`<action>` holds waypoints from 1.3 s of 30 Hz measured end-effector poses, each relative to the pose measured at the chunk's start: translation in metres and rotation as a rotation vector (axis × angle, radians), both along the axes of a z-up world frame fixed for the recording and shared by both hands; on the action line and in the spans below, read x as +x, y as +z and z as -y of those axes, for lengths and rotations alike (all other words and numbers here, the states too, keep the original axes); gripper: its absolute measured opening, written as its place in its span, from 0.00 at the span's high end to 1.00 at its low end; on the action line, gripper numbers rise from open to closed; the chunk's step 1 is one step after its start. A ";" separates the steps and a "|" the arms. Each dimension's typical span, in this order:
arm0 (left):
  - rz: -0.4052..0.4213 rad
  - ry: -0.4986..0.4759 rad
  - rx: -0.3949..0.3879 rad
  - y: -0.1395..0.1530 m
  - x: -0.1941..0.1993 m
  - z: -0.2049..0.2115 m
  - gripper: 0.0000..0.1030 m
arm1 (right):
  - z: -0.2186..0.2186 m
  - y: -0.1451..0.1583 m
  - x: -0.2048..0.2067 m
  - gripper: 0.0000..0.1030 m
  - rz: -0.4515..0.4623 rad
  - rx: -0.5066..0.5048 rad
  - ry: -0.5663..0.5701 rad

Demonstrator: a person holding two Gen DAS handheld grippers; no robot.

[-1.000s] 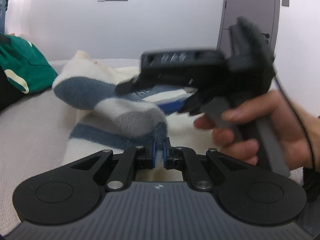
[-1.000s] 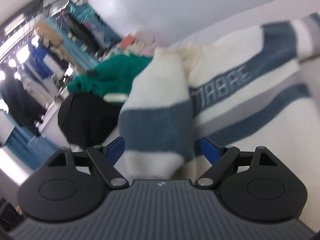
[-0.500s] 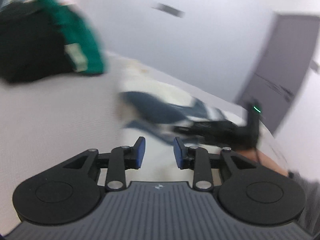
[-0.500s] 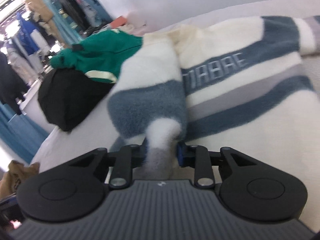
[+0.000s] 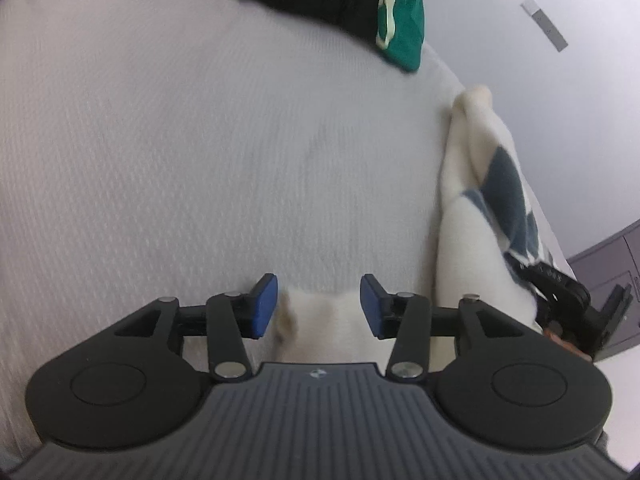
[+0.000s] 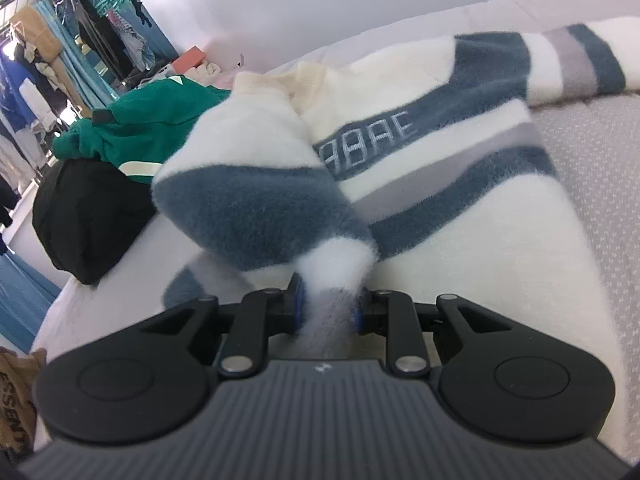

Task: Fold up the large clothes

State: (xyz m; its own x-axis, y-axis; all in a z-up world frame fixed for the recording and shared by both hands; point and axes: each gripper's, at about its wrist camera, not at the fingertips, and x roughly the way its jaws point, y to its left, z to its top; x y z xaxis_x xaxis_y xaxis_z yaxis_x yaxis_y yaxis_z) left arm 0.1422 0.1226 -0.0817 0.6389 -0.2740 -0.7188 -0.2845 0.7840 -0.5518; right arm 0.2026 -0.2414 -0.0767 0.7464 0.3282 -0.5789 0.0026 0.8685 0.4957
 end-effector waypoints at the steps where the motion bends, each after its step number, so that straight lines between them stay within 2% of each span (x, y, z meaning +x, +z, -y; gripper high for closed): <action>1: -0.008 -0.005 -0.021 -0.003 -0.002 0.000 0.49 | -0.001 0.000 0.000 0.76 0.000 0.000 0.000; 4: -0.067 -0.009 -0.079 -0.019 -0.002 0.011 0.37 | -0.002 0.001 -0.001 0.75 0.006 -0.006 0.003; 7: -0.068 -0.023 -0.068 -0.025 0.002 0.022 0.39 | -0.002 0.000 -0.002 0.75 0.012 -0.008 0.008; 8: -0.064 -0.024 -0.064 -0.024 0.004 0.024 0.42 | -0.001 -0.001 -0.002 0.75 0.014 -0.006 0.009; 9: -0.055 -0.032 -0.064 -0.023 0.005 0.026 0.64 | -0.001 -0.001 -0.002 0.75 0.016 -0.002 0.008; 10: -0.061 -0.047 -0.068 -0.023 0.011 0.029 0.94 | 0.000 -0.001 -0.003 0.75 0.017 0.004 0.008; 12: -0.060 -0.040 -0.039 -0.020 0.008 0.030 0.97 | 0.001 -0.001 -0.003 0.75 0.017 0.018 0.010; 17: 0.065 0.013 0.024 0.022 0.010 0.011 0.97 | 0.004 0.003 -0.007 0.73 0.018 0.090 0.029; 20: 0.104 0.026 0.101 0.055 0.015 -0.015 0.97 | -0.004 0.010 -0.010 0.69 0.033 0.088 0.053; 22: 0.122 0.049 0.176 0.078 0.021 -0.038 0.97 | -0.012 0.014 -0.011 0.57 0.041 0.081 0.080; 24: 0.133 0.084 0.241 0.098 0.028 -0.064 0.97 | -0.020 0.016 -0.011 0.40 0.051 0.080 0.109; 28: 0.142 0.146 0.366 0.135 0.045 -0.116 0.97 | -0.036 0.020 -0.012 0.33 0.068 0.063 0.174; 30: 0.144 0.197 0.440 0.153 0.057 -0.137 0.97 | -0.041 0.023 -0.012 0.26 0.082 0.078 0.206; 39: 0.118 0.471 0.756 0.207 0.116 -0.244 0.97 | -0.056 0.025 -0.010 0.26 0.084 0.065 0.245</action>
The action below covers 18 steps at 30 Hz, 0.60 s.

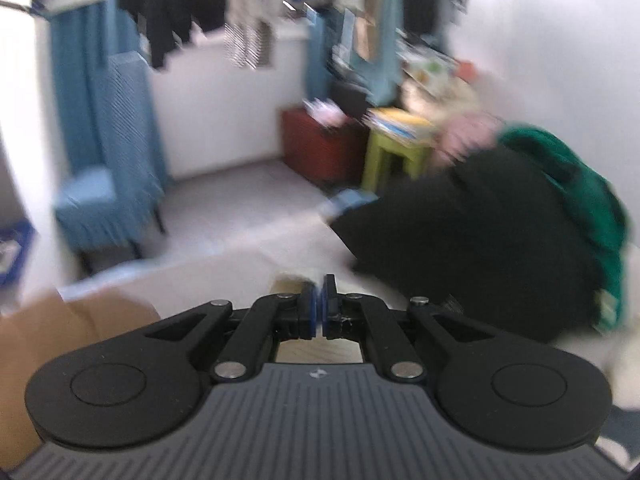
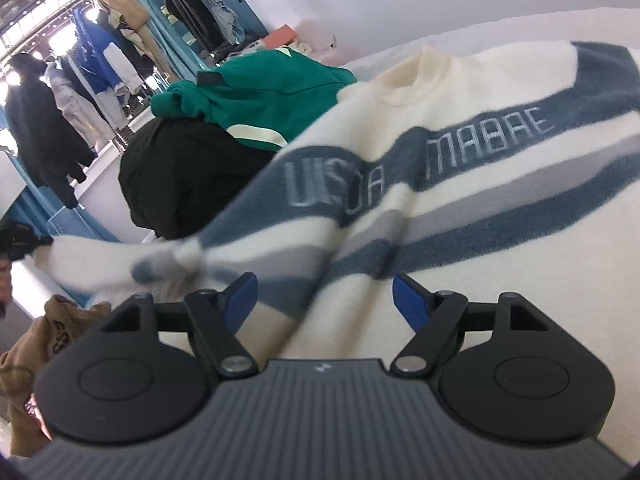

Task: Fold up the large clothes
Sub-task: 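Release the sleeve with the left tool and withdraw it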

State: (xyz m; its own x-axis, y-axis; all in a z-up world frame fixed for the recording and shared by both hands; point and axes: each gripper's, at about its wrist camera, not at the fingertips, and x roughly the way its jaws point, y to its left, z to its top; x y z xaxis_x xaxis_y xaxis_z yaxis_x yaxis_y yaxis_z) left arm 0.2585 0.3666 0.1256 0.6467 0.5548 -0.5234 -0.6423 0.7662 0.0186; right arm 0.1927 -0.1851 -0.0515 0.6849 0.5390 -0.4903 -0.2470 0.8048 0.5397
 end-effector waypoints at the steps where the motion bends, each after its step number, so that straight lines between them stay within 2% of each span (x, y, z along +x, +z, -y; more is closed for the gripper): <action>1: 0.007 0.035 0.030 0.004 0.007 -0.012 0.97 | -0.001 -0.001 0.001 0.26 -0.003 -0.002 0.001; 4: -0.029 0.129 0.089 -0.001 0.032 -0.045 0.97 | 0.000 -0.006 0.004 0.26 -0.026 -0.006 -0.002; 8: -0.095 0.200 0.085 -0.035 0.059 -0.072 0.97 | 0.002 -0.013 0.004 0.26 -0.033 -0.045 -0.009; 11: -0.140 0.230 0.036 -0.074 0.075 -0.082 0.97 | 0.000 -0.022 0.004 0.27 -0.032 -0.147 -0.002; 14: -0.158 0.219 -0.024 -0.104 0.084 -0.087 0.97 | 0.004 -0.025 0.008 0.27 -0.036 -0.140 -0.002; 17: -0.152 0.205 -0.093 -0.120 0.083 -0.086 0.96 | 0.005 -0.025 0.010 0.27 -0.028 -0.146 -0.003; 18: -0.144 0.202 -0.128 -0.121 0.081 -0.085 0.92 | 0.004 -0.026 0.011 0.27 -0.028 -0.147 -0.003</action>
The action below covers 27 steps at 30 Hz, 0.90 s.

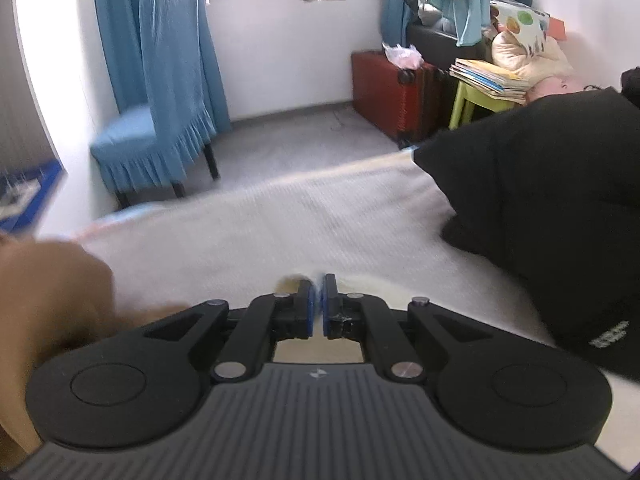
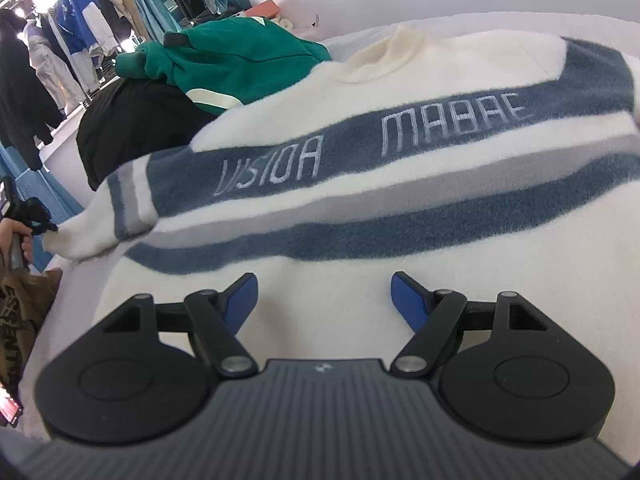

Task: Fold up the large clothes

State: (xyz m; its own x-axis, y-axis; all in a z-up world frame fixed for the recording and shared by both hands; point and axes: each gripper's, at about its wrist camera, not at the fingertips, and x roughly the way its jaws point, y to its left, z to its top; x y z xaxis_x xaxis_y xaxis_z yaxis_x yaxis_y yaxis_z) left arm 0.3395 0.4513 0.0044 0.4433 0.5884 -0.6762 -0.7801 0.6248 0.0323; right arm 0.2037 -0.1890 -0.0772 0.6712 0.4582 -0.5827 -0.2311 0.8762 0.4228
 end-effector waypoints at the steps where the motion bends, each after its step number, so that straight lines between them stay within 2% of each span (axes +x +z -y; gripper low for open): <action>1: 0.009 -0.006 -0.040 -0.001 -0.001 0.003 0.78 | 0.000 0.000 0.000 0.27 0.002 0.000 0.001; 2: 0.019 -0.013 -0.081 0.001 -0.004 0.006 0.68 | 0.001 0.000 -0.001 0.27 0.002 0.003 0.001; 3: 0.051 -0.009 -0.116 0.003 -0.010 0.011 0.50 | 0.000 0.001 -0.001 0.27 0.002 0.006 -0.001; 4: 0.101 -0.001 -0.148 0.006 -0.019 0.017 0.45 | 0.001 0.002 -0.001 0.27 0.002 0.010 -0.005; 6: 0.128 -0.006 -0.211 0.009 -0.029 0.033 0.45 | 0.002 0.004 -0.004 0.27 0.003 0.018 -0.014; 10: 0.137 -0.092 -0.262 0.016 -0.053 0.088 0.45 | 0.010 0.012 -0.014 0.27 0.008 0.037 -0.045; 14: 0.178 -0.195 -0.384 0.013 -0.087 0.152 0.45 | 0.018 0.022 -0.028 0.27 0.022 0.046 -0.068; 17: 0.188 -0.239 -0.489 0.002 -0.110 0.199 0.45 | 0.026 0.032 -0.041 0.26 0.037 0.102 -0.080; 20: 0.208 -0.311 -0.558 -0.007 -0.133 0.243 0.45 | 0.031 0.041 -0.057 0.27 0.042 0.145 -0.088; 27: 0.177 -0.442 -0.688 -0.053 -0.177 0.327 0.45 | 0.042 0.060 -0.093 0.27 0.099 0.095 -0.102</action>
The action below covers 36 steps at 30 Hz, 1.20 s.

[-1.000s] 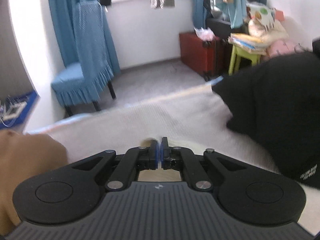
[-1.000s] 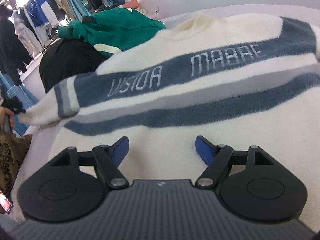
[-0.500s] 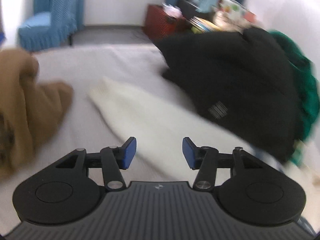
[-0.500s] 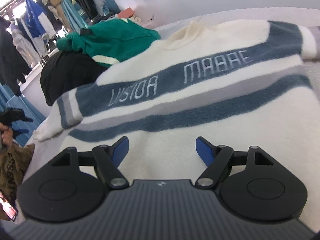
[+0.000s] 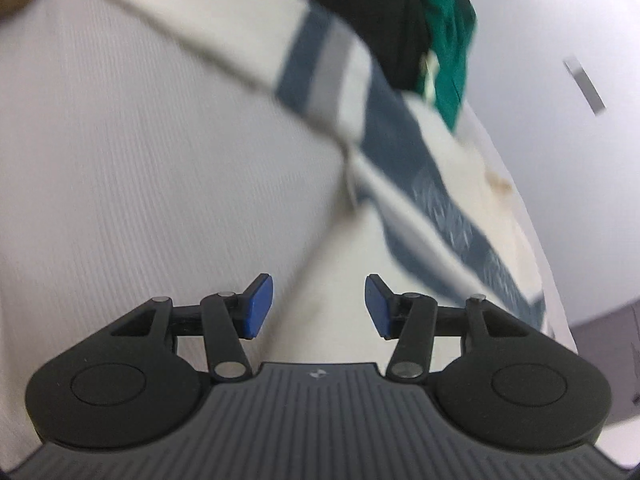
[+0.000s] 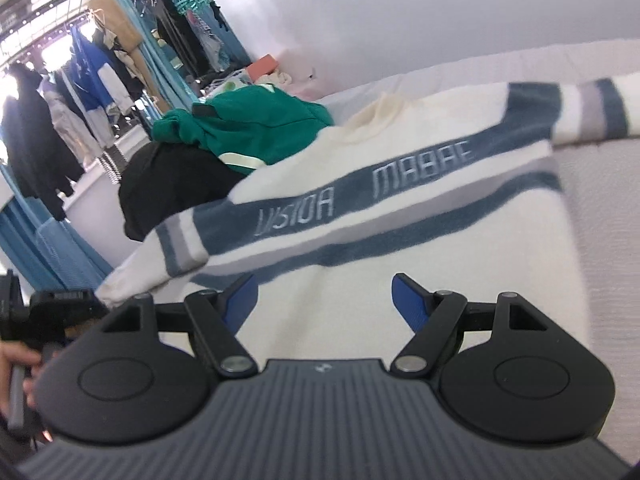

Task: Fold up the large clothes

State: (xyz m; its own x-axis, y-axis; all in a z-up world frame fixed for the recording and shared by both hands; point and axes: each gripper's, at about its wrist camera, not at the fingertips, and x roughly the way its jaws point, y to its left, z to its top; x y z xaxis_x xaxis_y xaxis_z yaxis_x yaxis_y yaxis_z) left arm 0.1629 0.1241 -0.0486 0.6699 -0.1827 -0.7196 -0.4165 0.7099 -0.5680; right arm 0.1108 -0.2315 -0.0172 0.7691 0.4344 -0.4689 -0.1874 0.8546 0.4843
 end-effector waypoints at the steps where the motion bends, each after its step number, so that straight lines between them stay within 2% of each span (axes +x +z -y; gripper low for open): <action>1: -0.011 -0.012 -0.013 -0.008 -0.004 0.007 0.45 | 0.004 0.001 -0.004 0.27 -0.001 -0.001 -0.011; 4: -0.034 -0.024 -0.029 -0.026 -0.013 0.019 0.45 | 0.016 0.000 -0.016 0.27 -0.033 -0.014 -0.071; 6: -0.046 -0.023 -0.026 -0.032 -0.020 0.020 0.45 | 0.026 -0.004 -0.024 0.27 -0.074 -0.064 -0.148; 8: -0.046 -0.019 -0.058 -0.038 -0.020 0.016 0.45 | 0.038 -0.011 -0.030 0.27 -0.134 -0.116 -0.246; 10: -0.043 -0.027 -0.080 -0.041 -0.018 0.011 0.45 | 0.052 -0.022 -0.032 0.26 -0.198 -0.089 -0.323; 14: -0.032 -0.065 -0.101 -0.050 -0.018 0.004 0.45 | 0.074 -0.045 -0.027 0.24 -0.315 0.037 -0.413; 17: -0.031 -0.065 -0.148 -0.055 -0.020 0.000 0.45 | 0.072 -0.061 -0.020 0.25 -0.386 0.116 -0.395; 20: -0.028 -0.068 -0.160 -0.055 -0.023 0.001 0.45 | 0.061 -0.062 -0.021 0.24 -0.376 0.107 -0.373; 25: -0.041 -0.136 -0.142 -0.054 -0.034 0.017 0.45 | 0.057 -0.059 -0.033 0.25 -0.369 0.188 -0.355; 29: -0.061 -0.143 -0.203 -0.058 -0.045 0.022 0.45 | 0.048 -0.057 -0.048 0.26 -0.386 0.239 -0.337; 32: -0.080 -0.151 -0.255 -0.061 -0.053 0.026 0.45 | 0.046 -0.058 -0.062 0.34 -0.410 0.313 -0.335; 34: -0.087 -0.164 -0.280 -0.062 -0.060 0.028 0.46 | 0.047 -0.054 -0.069 0.43 -0.409 0.309 -0.355; 35: -0.094 -0.175 -0.285 -0.061 -0.063 0.030 0.46 | 0.047 -0.052 -0.071 0.52 -0.412 0.299 -0.363; 36: -0.099 -0.191 -0.281 -0.060 -0.065 0.034 0.54 | 0.047 -0.051 -0.072 0.62 -0.419 0.289 -0.371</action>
